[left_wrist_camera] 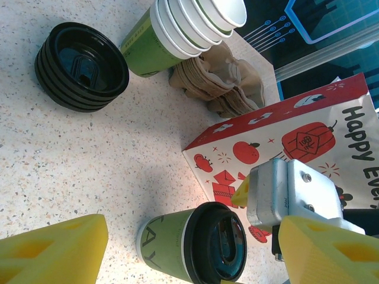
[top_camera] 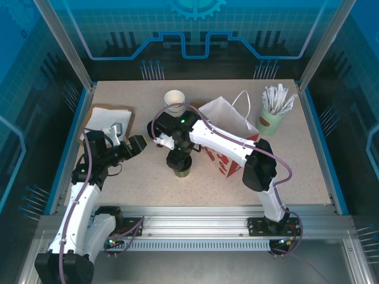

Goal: Pack the takeout coffee

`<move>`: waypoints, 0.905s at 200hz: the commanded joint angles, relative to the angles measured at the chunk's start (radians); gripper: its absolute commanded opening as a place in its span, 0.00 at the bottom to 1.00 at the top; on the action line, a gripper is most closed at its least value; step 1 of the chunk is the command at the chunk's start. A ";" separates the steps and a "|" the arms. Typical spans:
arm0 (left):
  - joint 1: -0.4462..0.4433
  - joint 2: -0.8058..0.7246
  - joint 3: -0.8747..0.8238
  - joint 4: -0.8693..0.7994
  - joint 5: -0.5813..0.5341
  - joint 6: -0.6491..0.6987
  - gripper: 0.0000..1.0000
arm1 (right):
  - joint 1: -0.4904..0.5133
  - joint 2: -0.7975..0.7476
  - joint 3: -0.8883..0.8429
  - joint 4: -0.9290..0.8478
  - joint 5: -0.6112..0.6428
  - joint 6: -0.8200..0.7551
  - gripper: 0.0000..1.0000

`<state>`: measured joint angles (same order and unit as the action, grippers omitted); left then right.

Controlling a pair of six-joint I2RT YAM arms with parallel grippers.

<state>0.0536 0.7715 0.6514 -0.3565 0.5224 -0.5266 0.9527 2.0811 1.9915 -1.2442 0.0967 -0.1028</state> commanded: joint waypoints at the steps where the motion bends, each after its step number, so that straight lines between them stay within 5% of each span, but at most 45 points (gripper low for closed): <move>1: 0.009 -0.001 -0.009 0.022 0.037 -0.021 0.77 | 0.010 0.034 0.012 -0.038 -0.007 -0.011 0.82; 181: 0.010 -0.001 -0.015 0.036 0.054 -0.027 0.77 | 0.005 0.005 0.032 -0.047 0.018 0.001 0.90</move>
<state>0.0536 0.7715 0.6479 -0.3458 0.5430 -0.5453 0.9611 2.0857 1.9995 -1.2575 0.0986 -0.1024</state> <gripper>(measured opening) 0.769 0.900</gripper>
